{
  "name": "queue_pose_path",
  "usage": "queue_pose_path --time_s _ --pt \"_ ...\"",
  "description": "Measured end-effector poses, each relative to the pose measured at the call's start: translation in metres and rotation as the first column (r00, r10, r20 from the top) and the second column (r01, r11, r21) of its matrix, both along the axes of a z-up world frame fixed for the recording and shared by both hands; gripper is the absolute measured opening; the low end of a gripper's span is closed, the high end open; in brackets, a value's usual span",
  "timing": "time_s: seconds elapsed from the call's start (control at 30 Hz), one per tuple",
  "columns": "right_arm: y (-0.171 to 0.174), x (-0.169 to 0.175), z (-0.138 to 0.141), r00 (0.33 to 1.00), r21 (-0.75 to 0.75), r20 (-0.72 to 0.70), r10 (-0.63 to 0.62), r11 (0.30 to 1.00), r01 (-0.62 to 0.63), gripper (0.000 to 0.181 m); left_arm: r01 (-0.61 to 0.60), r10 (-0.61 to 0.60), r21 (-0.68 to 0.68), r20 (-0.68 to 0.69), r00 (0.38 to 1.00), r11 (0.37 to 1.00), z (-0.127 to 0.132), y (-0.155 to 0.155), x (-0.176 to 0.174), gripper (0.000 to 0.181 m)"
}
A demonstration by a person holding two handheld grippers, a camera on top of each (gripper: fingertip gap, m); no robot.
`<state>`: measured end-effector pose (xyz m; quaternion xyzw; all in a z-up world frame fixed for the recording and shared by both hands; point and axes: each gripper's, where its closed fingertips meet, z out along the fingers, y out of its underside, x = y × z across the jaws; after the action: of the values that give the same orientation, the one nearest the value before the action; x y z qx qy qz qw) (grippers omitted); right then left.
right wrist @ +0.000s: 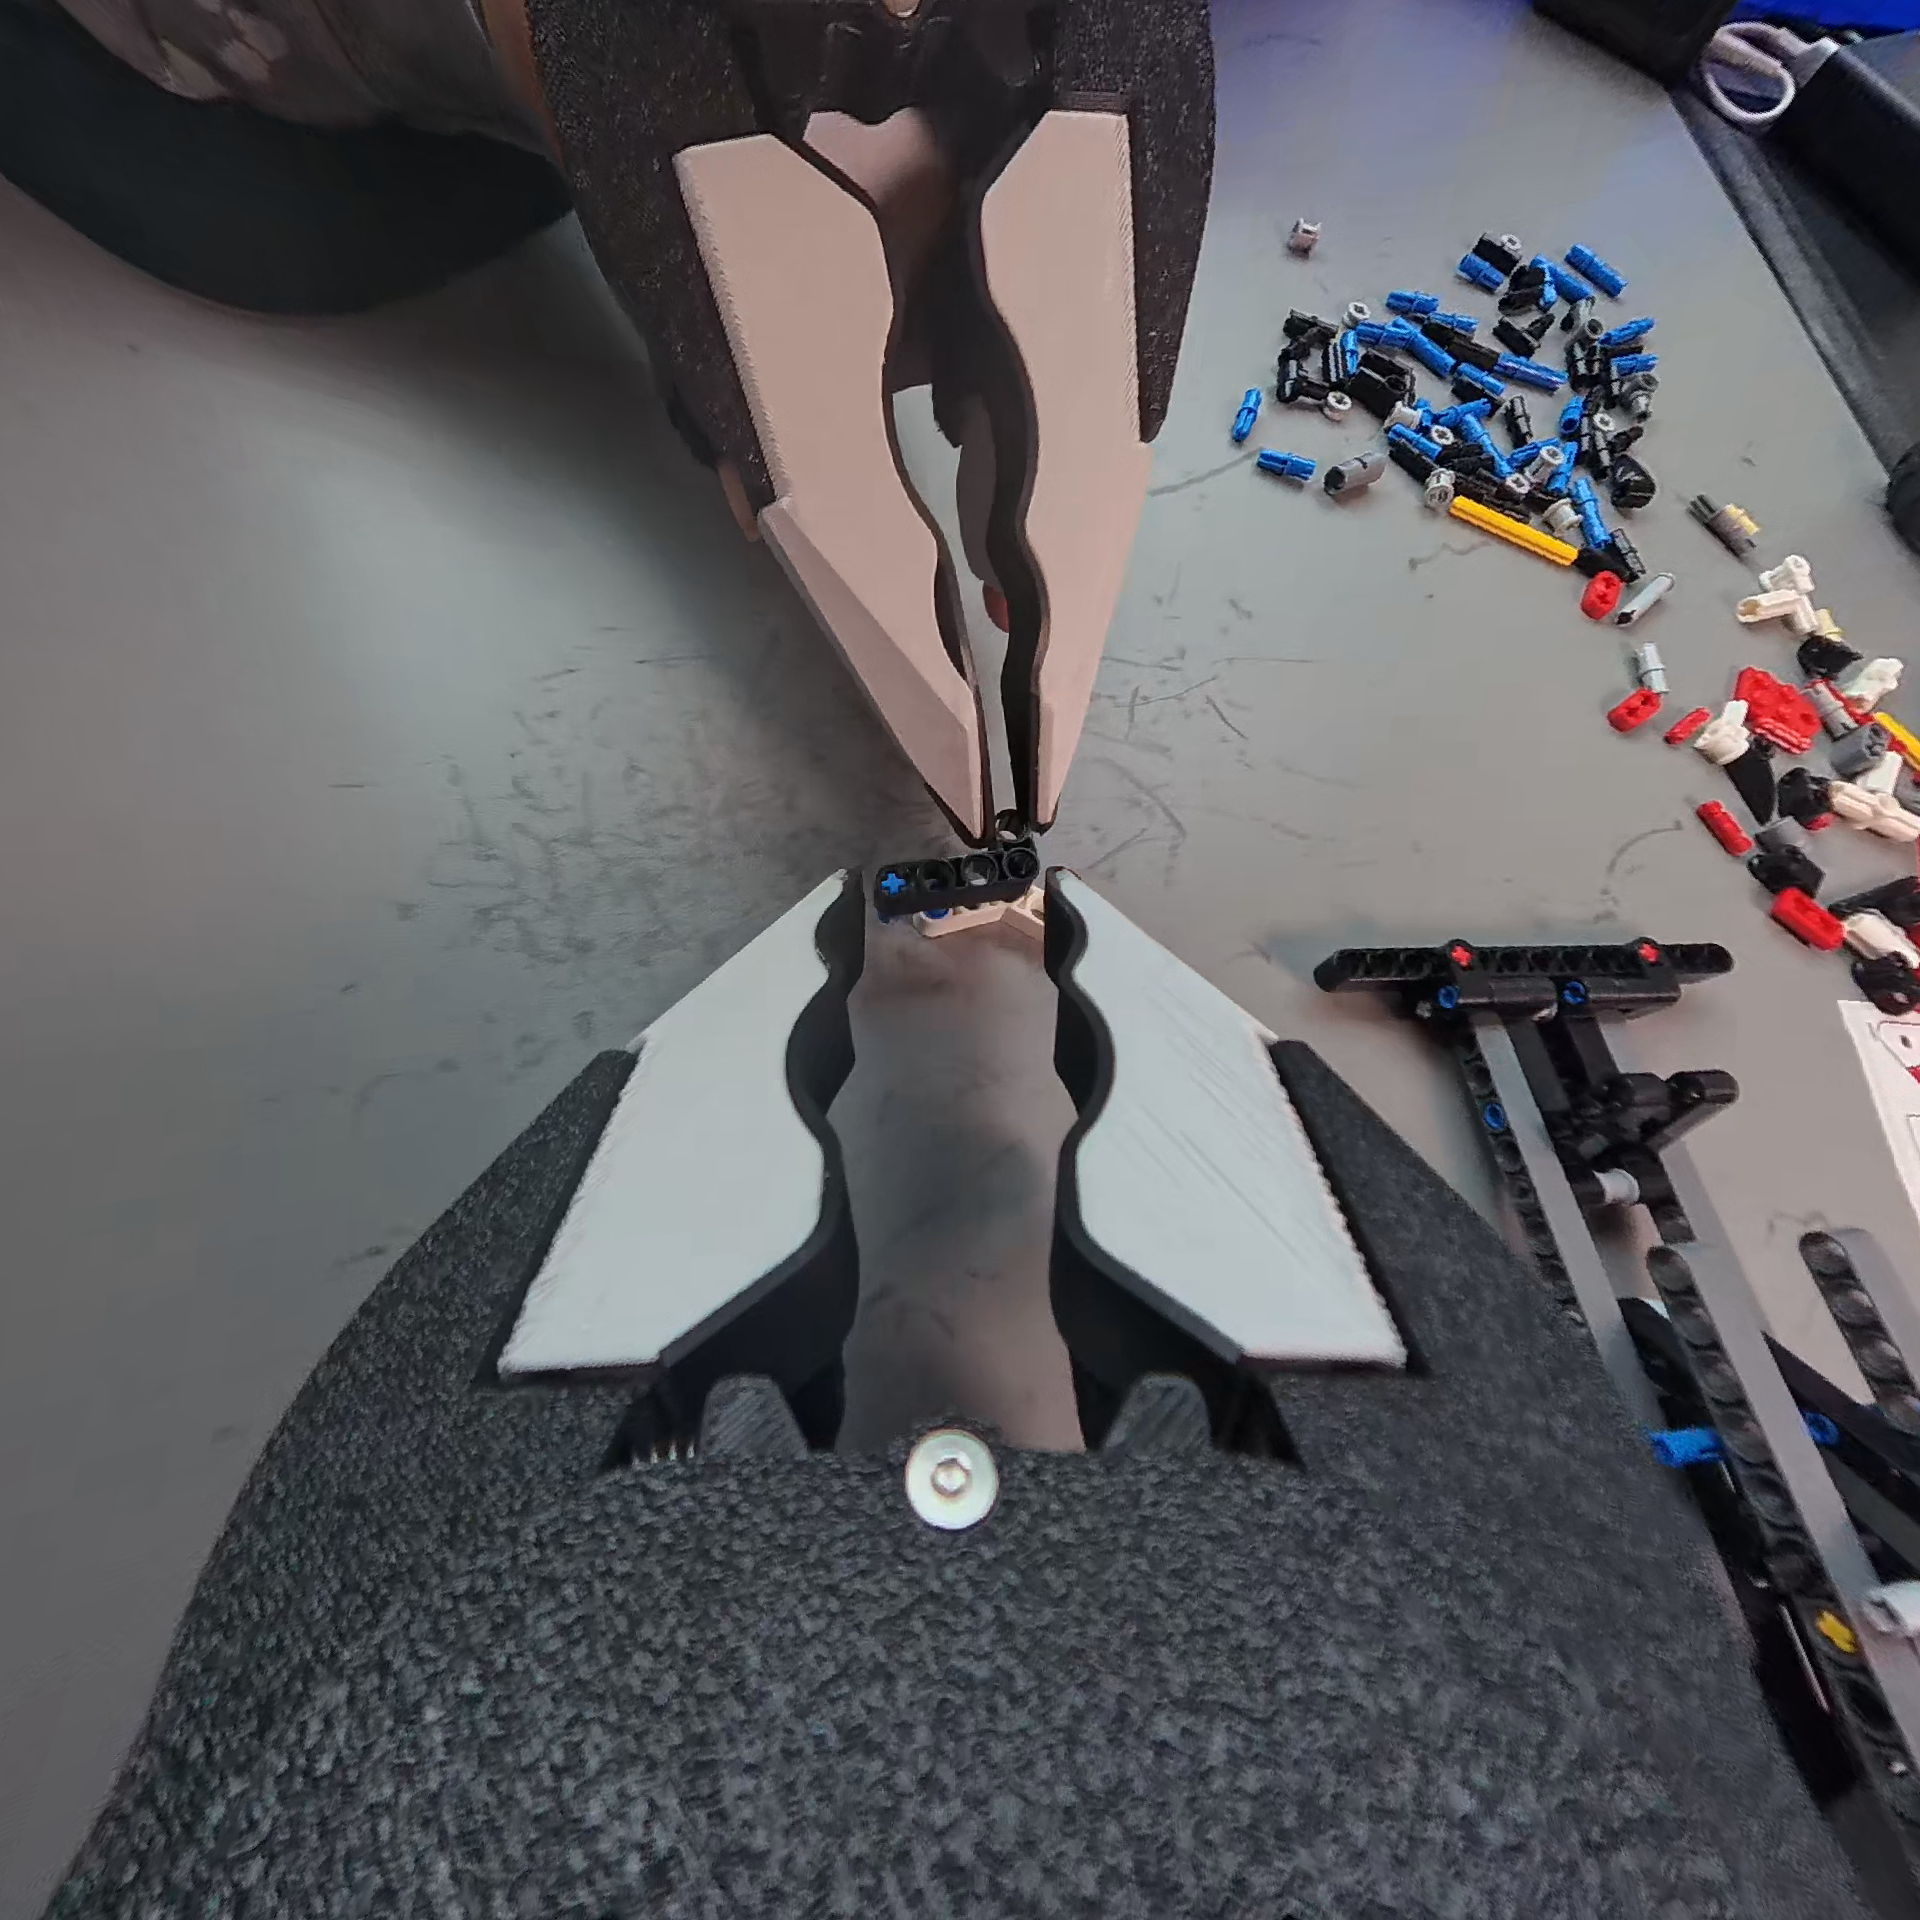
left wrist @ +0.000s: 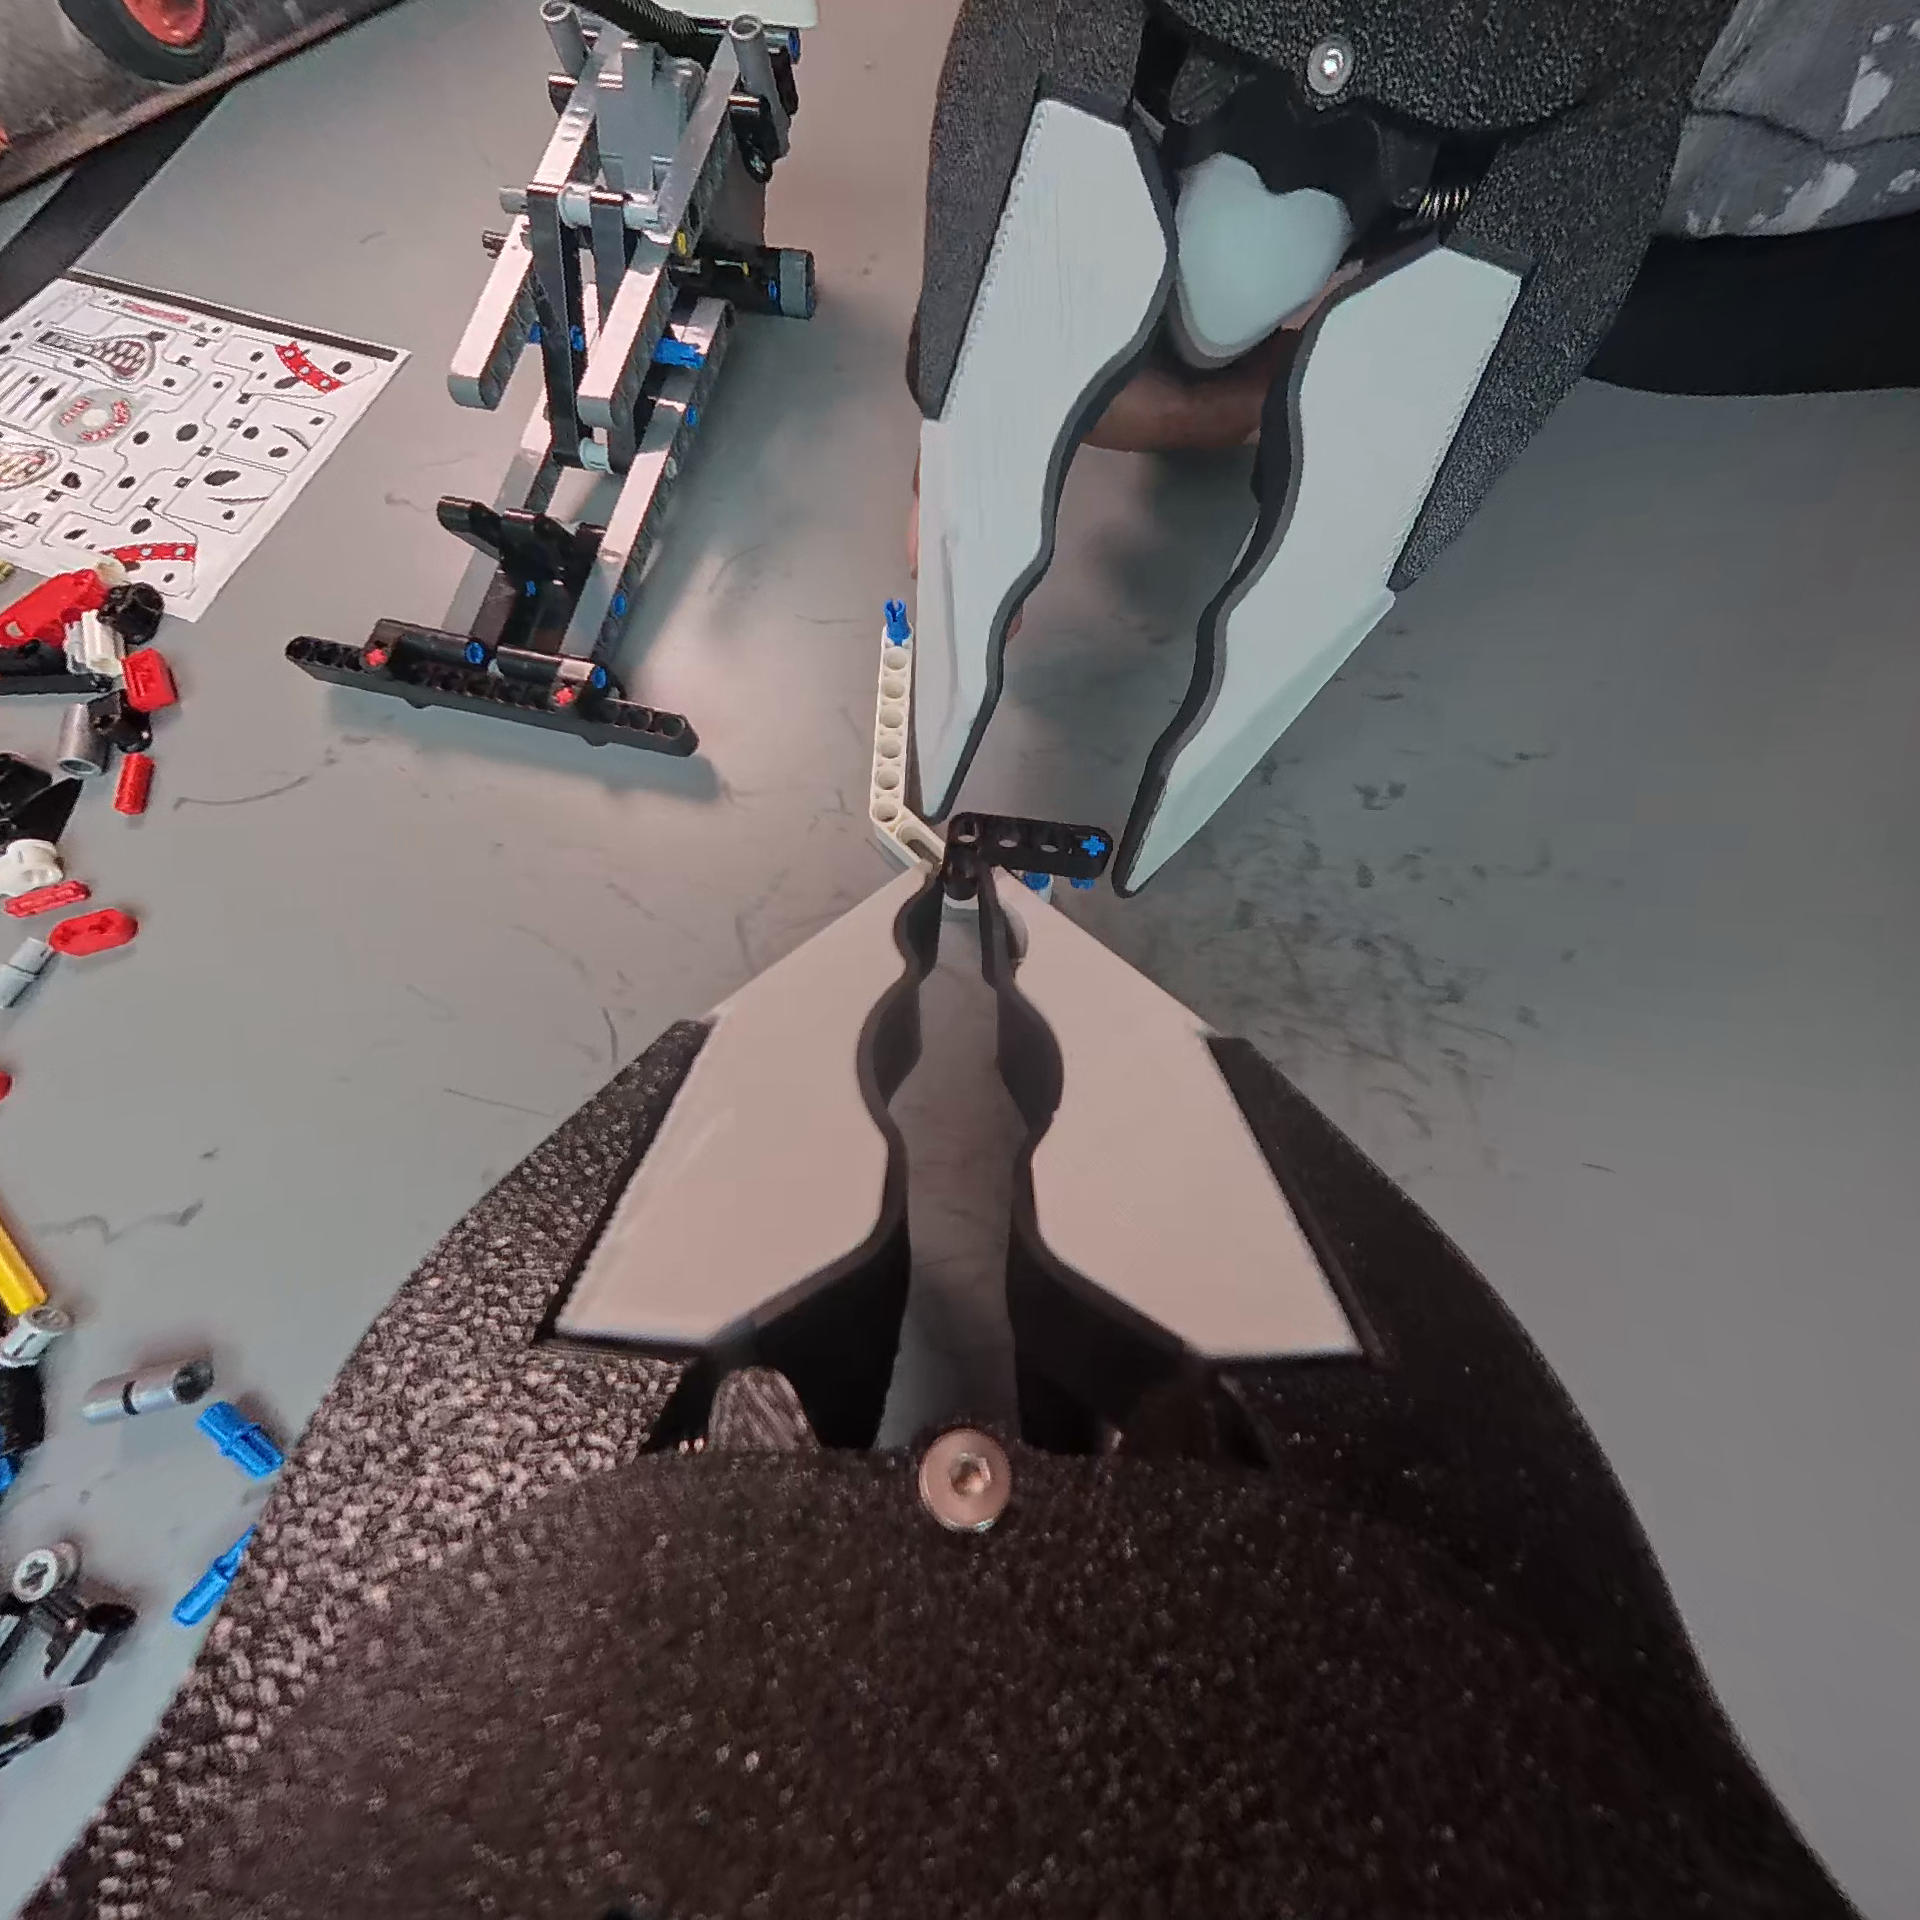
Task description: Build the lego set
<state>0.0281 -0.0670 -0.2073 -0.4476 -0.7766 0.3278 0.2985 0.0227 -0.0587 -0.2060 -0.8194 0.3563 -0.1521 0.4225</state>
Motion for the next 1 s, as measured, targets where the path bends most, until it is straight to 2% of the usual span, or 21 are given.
queue_pose_path --time_s 0.47,0.7,1.0 --pt "0.0011 -0.0050 -0.0040 0.999 -0.008 0.025 0.036 0.999 -0.036 0.032 -0.006 0.006 0.002 -0.021 1.000 1.000 -0.0025 0.0014 -0.0031 0.006" --pt "0.0033 -0.0045 -0.0053 0.997 -0.086 0.067 0.031 0.996 -0.025 0.031 -0.010 0.010 -0.001 -0.005 1.000 1.000 -0.0009 0.0033 -0.0030 0.006" --pt "0.0034 -0.0069 -0.0038 0.997 -0.103 0.066 0.039 0.994 -0.032 0.031 -0.016 0.017 -0.024 0.004 1.000 1.000 -0.0024 0.0036 -0.0059 0.006"
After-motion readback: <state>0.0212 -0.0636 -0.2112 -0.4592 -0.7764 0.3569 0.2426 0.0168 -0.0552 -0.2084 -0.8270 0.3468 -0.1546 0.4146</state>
